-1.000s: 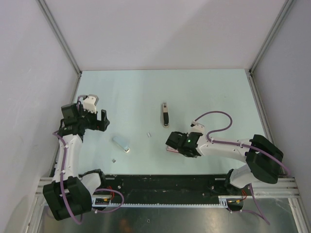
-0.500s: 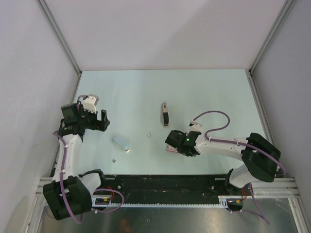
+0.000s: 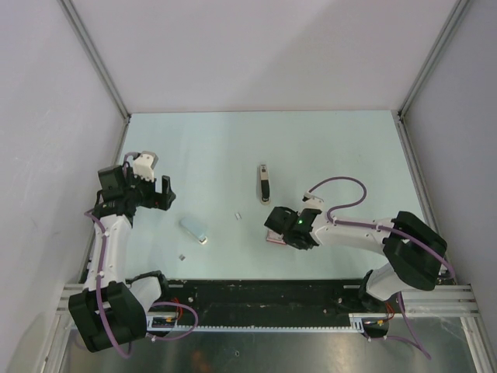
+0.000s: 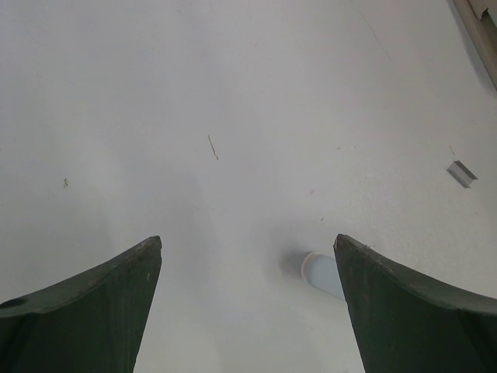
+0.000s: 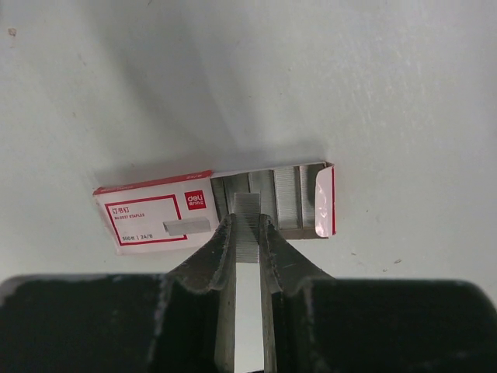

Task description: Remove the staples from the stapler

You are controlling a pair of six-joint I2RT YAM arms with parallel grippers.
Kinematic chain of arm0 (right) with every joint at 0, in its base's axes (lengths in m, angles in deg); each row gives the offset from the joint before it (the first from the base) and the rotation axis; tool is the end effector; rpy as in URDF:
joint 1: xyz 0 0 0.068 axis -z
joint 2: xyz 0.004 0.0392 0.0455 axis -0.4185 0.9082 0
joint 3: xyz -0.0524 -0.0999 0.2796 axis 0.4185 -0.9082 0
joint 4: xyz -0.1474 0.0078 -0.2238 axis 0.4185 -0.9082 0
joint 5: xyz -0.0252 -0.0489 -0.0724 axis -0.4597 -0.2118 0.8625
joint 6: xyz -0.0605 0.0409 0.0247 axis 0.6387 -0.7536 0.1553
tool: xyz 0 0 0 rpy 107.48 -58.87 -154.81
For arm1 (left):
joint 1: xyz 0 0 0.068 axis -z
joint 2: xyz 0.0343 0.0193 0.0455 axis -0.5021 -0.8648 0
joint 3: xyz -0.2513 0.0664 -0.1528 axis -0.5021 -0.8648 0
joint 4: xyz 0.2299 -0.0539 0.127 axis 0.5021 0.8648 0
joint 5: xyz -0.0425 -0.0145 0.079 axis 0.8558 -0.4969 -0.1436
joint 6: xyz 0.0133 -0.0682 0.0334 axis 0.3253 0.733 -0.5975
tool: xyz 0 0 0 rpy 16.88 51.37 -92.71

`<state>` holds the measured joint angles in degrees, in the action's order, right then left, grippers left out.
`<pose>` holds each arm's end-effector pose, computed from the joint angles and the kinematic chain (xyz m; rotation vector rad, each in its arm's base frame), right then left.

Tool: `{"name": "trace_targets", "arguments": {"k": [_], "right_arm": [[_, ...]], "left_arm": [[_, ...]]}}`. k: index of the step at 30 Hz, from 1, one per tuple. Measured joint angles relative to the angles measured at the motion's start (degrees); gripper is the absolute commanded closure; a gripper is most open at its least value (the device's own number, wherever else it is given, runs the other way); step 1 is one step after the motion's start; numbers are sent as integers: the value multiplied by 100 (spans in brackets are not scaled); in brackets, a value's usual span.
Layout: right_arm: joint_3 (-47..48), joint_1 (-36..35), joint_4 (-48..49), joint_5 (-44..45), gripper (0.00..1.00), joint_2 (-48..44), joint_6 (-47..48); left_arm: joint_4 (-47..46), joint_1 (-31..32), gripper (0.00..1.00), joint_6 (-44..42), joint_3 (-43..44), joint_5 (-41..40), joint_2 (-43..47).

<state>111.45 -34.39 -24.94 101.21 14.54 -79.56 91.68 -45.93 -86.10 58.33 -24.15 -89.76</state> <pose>0.1658 0.2152 0.1755 0.5147 2.5422 0.0210 0.2239 0.0307 0.2672 0.3228 2.1750 -0.2339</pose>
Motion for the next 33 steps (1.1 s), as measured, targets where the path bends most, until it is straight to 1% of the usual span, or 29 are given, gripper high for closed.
{"name": "trace_targets", "arguments": {"k": [20,23,29,33], "right_arm": [[-46,192,201,-114,100,103,195],[-46,227,234,-120,97,114,243],[-46,275,258,-136,97,129,286],[-46,289,264,-136,92,170,299]], "left_arm": [[0,0,3,2,0,0,-17],[0,0,3,2,0,0,-17],[0,0,3,2,0,2,-24],[0,0,3,2,0,2,-39]]}}
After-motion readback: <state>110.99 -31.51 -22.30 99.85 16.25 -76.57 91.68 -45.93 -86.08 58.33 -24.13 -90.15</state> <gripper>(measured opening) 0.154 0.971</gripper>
